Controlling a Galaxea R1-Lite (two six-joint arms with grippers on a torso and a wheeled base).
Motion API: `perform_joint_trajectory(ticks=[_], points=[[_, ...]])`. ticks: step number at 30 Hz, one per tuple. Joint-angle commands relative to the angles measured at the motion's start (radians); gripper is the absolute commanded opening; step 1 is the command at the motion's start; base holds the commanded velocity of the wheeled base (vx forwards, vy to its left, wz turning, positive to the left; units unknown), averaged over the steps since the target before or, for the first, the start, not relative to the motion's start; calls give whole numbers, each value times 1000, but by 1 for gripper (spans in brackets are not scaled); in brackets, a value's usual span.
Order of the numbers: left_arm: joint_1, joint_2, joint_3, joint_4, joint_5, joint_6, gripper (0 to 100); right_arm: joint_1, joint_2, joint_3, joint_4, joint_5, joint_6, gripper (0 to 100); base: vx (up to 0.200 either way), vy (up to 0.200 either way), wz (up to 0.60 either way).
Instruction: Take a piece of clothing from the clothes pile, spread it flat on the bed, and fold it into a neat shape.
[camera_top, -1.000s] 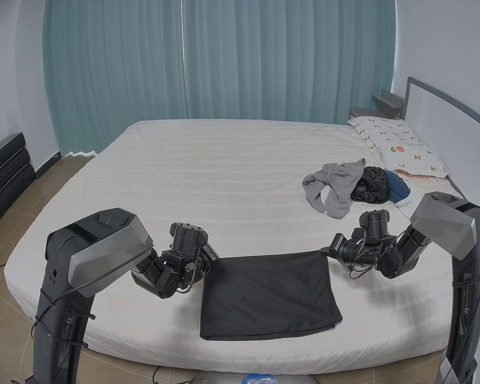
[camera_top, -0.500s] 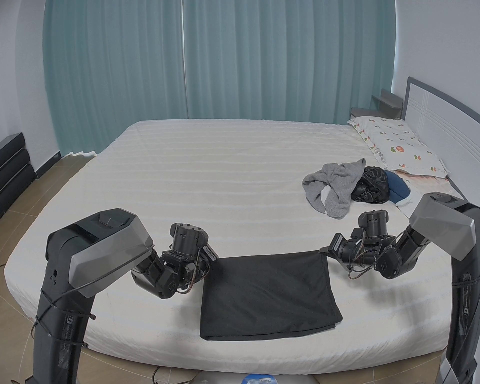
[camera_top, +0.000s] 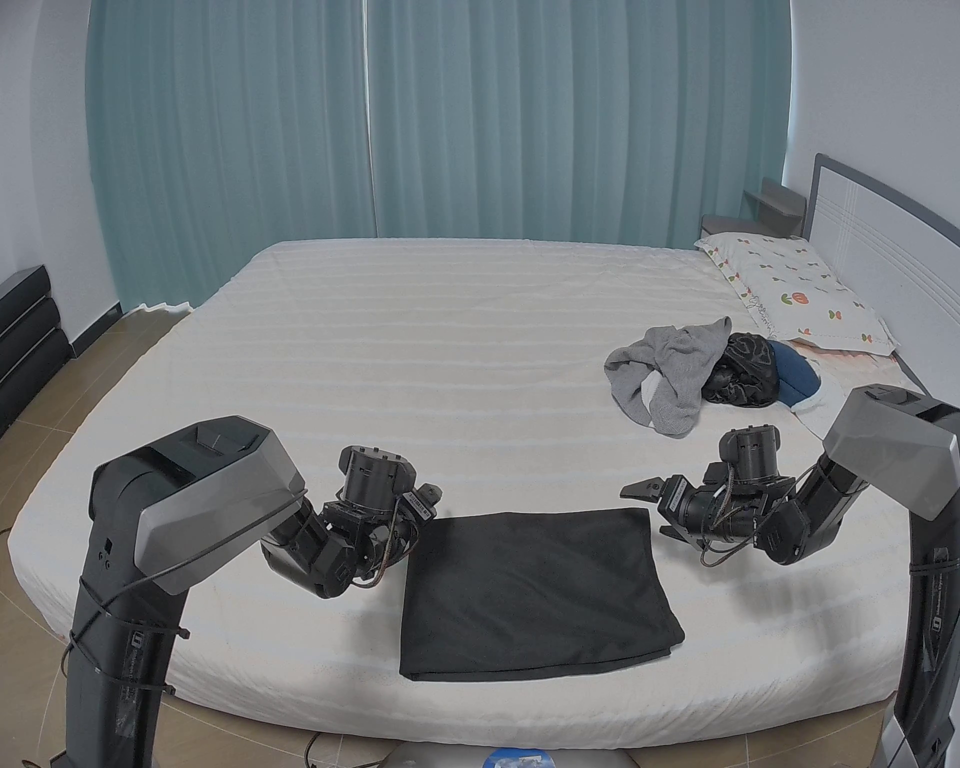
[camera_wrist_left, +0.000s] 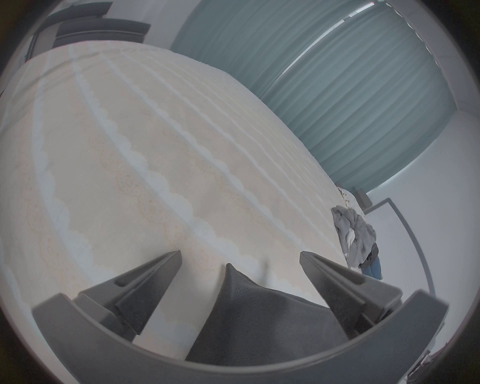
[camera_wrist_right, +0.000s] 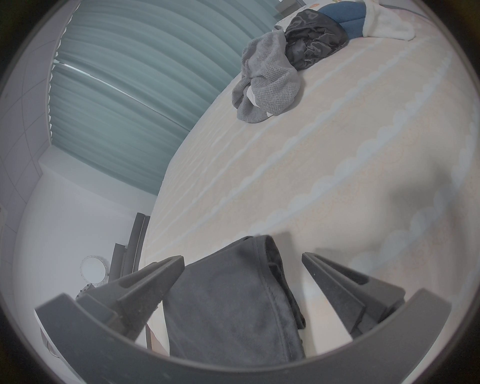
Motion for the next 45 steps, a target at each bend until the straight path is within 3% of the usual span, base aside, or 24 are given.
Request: perform_joint_trajectory(ticks=[1, 6, 13, 24, 25, 45], points=[[3, -96, 111, -7, -16, -25, 100, 8, -97, 140, -27, 1, -22, 100, 0, 0, 0], [2, -133, 185, -63, -39, -26, 100, 27, -158, 267, -27, 7, -139, 100, -120, 0, 0], [-3, -130, 197, -70, -41, -26, 100, 59, -175, 352, -24, 7, -220, 100, -200, 0, 0], [-3, -123, 195, -65, -41, -26, 100, 59, -161, 353, -21, 7, -238, 100, -36, 0, 0], [-3, -123, 194, -65, -41, -26, 100, 59, -144, 346, -21, 4, -238, 0, 0, 0, 0], [0, -123, 188, -60, -42, -26, 100, 42, -161, 366, 19, -3, -323, 0, 0, 0, 0]])
